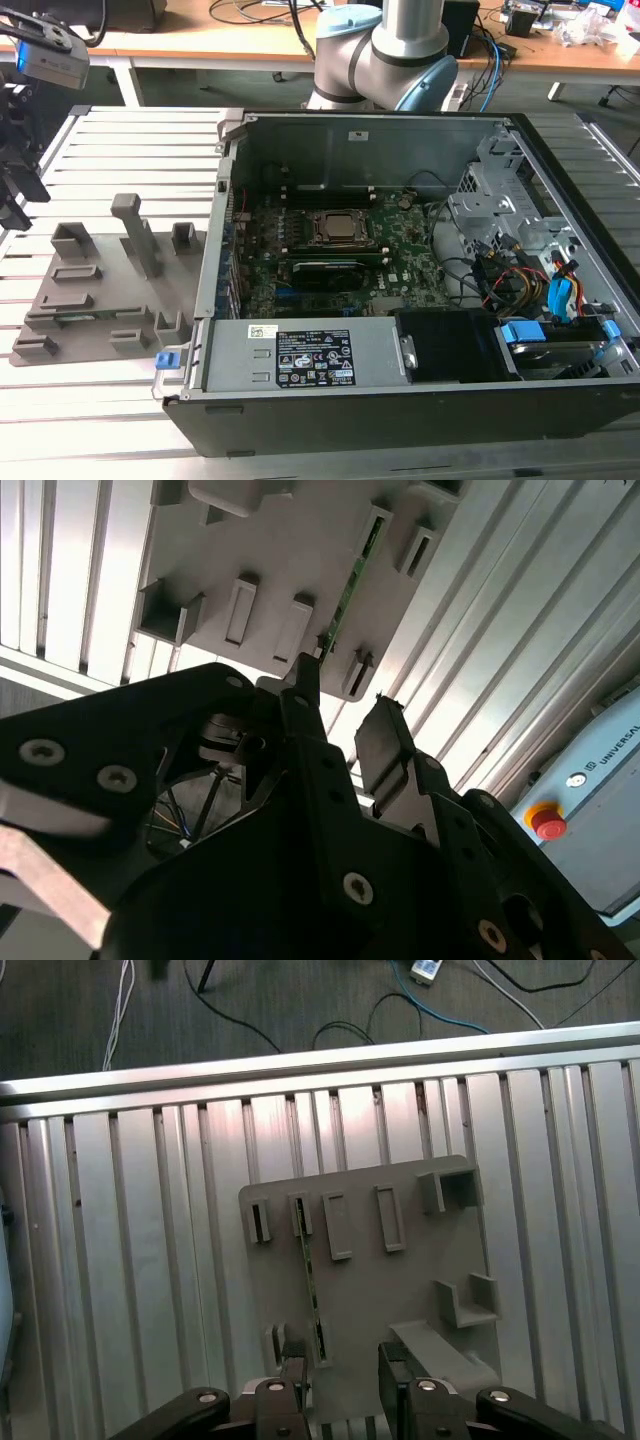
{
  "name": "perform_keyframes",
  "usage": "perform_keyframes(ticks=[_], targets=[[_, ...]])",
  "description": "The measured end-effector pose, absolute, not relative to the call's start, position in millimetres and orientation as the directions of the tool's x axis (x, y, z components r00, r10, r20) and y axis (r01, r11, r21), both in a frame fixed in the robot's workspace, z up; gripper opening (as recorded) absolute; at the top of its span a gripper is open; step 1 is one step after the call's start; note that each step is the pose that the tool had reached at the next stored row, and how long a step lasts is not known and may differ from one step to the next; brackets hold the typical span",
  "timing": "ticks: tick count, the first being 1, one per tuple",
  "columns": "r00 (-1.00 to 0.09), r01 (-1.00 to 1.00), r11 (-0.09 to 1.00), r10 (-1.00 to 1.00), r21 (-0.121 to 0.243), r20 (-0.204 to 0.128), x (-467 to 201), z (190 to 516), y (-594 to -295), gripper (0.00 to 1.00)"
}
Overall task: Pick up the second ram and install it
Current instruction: 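Pick up the second ram and move it above second insertion slot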
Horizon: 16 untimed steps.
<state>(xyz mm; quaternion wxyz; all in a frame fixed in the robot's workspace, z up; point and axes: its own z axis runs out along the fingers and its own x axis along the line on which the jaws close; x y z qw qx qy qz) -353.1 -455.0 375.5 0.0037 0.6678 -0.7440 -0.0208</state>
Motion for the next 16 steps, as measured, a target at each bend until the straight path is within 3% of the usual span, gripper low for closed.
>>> perform_keyframes(ticks=[16], targets=[[-0.108,-0.994,0.107,-0.994,0.036,-0.022,-353.1,365.6,-455.0,0.42]])
